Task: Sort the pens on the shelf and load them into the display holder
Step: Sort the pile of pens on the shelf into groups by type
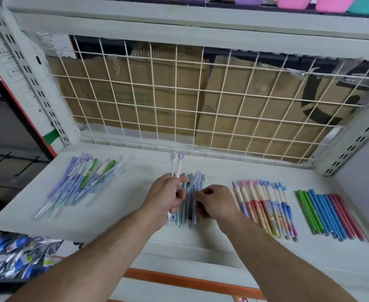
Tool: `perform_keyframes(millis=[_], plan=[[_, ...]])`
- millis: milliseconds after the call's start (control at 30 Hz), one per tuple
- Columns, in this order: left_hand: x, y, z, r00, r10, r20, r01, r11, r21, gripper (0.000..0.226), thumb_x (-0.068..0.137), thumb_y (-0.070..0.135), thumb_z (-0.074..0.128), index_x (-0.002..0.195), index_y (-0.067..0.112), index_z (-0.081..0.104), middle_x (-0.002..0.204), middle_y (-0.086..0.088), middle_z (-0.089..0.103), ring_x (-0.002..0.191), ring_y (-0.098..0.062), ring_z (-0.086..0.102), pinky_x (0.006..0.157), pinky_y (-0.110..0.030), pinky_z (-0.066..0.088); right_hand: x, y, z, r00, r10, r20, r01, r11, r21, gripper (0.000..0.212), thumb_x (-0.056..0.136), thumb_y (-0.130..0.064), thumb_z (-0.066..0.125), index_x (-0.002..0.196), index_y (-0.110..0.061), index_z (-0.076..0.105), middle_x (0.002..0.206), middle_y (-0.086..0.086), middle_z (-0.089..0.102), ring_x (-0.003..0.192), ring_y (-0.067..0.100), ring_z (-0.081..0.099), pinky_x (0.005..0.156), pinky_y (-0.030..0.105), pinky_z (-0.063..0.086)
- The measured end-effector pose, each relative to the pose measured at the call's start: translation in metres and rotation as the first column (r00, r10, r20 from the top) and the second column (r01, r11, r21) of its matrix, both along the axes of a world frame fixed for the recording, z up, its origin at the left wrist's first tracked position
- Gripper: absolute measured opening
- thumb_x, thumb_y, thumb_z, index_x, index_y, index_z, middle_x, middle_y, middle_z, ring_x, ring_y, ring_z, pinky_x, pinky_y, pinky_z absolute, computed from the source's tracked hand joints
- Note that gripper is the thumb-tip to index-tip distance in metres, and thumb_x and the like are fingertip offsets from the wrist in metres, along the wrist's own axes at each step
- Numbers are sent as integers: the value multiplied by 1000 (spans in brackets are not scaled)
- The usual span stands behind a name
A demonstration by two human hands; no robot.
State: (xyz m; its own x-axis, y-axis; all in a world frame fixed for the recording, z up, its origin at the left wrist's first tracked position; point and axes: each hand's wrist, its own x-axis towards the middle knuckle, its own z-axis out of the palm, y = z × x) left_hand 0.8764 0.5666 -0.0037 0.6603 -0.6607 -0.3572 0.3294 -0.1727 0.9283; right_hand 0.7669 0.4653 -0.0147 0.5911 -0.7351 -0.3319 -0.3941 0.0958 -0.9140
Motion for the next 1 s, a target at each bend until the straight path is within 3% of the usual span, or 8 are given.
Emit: perform_keyframes(millis=[67,200,333,467,567,633,800,1000], plan=[[10,7,0,1000,-2,-7,2,1000,21,24,96,18,43,106,16,65,56,-4,52,39,-14,27,39,-20,21,9,6,-1,1000,8,-10,-8,1000,-11,43,88,-8,69,47,-11,58,52,18,61,43,27,53,48,32,47],[18,13,1,997,-12,-73,14,999,32,29,95,26,42,109,21,67,57,-4,55,41,-14,29,41,-21,21,18,12,-2,1000,-2,-32,2,1000,-26,24,89,-11,70,69,-1,62,55,16,63,39,25,53,47,31,48],[17,8,-2,996,3,-86,-1,1000,21,28,92,17,46,103,15,72,60,-2,52,44,-14,37,41,-21,25,16,12,-3,998,-62,-22,61,997,-49,19,89,-11,69,84,8,64,54,12,62,42,24,55,46,30,47],[8,-5,-4,995,-34,-95,31,999,-38,24,90,8,50,101,5,71,62,-5,52,48,-17,43,44,-22,35,3,12,2,997,-61,48,63,996,-56,10,87,-11,70,81,-3,67,59,10,63,48,21,55,47,31,47],[-7,-18,-2,989,-94,-111,85,993,-84,19,89,1,53,98,2,70,75,-18,62,62,-27,57,61,-37,49,-10,11,8,992,-31,125,40,996,-76,9,87,-13,72,81,-7,67,64,7,66,49,17,57,43,28,45],[-16,-25,-3,984,-124,-129,112,989,-99,15,89,-2,54,99,-3,65,83,-22,61,70,-32,57,67,-45,46,-19,10,10,990,-4,143,16,996,-83,7,85,-12,73,86,-9,66,65,5,69,51,15,61,42,27,44],[-43,-47,-11,980,-146,-135,131,985,-114,8,91,-2,56,92,1,64,91,-22,62,64,-30,62,58,-37,52,-47,-3,11,995,-1,97,15,990,-143,14,86,-16,76,92,-13,64,68,3,73,56,12,68,44,21,45],[-72,-66,-17,981,-136,-139,128,990,-65,11,87,1,64,81,3,73,73,-18,70,60,-25,66,55,-33,55,-72,-22,6,999,-47,-20,41,973,-228,5,83,-15,70,82,-14,64,66,-3,72,57,8,69,51,20,51]])
